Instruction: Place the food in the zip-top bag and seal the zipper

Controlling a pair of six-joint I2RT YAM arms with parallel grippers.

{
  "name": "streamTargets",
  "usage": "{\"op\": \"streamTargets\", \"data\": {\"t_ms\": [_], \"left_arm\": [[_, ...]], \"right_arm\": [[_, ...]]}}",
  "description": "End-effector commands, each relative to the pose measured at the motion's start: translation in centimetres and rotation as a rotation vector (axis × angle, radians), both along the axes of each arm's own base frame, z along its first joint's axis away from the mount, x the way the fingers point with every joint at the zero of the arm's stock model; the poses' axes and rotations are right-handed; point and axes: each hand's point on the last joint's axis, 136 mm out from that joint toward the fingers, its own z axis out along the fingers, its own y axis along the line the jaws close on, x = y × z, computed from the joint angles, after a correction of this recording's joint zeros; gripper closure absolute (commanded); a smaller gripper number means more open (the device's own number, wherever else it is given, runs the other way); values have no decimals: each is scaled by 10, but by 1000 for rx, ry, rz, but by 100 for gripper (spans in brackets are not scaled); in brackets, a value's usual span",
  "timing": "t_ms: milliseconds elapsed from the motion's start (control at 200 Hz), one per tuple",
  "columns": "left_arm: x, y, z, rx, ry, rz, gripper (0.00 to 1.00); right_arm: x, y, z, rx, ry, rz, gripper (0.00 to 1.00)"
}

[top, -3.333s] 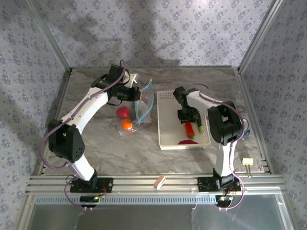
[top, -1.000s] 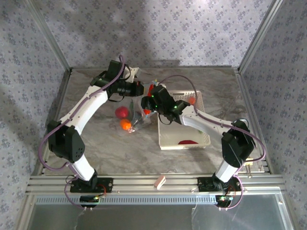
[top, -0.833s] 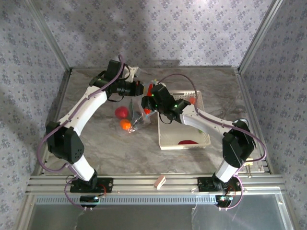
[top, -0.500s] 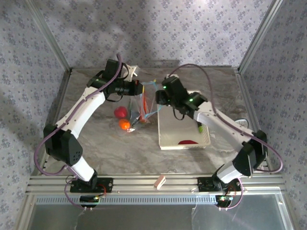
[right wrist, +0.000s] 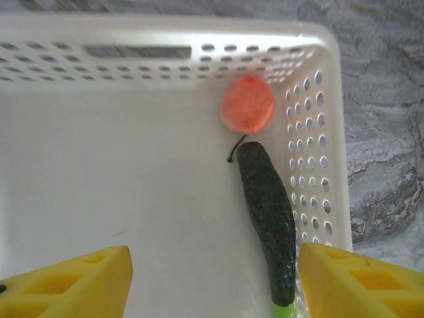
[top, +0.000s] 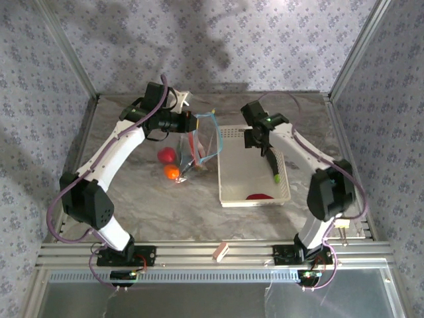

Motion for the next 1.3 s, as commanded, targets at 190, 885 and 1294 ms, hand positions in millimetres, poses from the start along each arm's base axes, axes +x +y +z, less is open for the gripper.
{"op": "streamTargets", "data": {"t_ms": [190, 885, 1294], "left_arm": [[-4, 11, 13, 2, -41, -4, 91], [3, 16, 5, 1, -21, 6, 91], [3, 18, 3, 4, -16, 12, 91]], "right_arm": [[-3, -25, -43, -165, 204, -54, 36], [-7, -35, -105, -117, 350, -92, 35], [-11, -4, -118, -20, 395, -13, 35]]}}
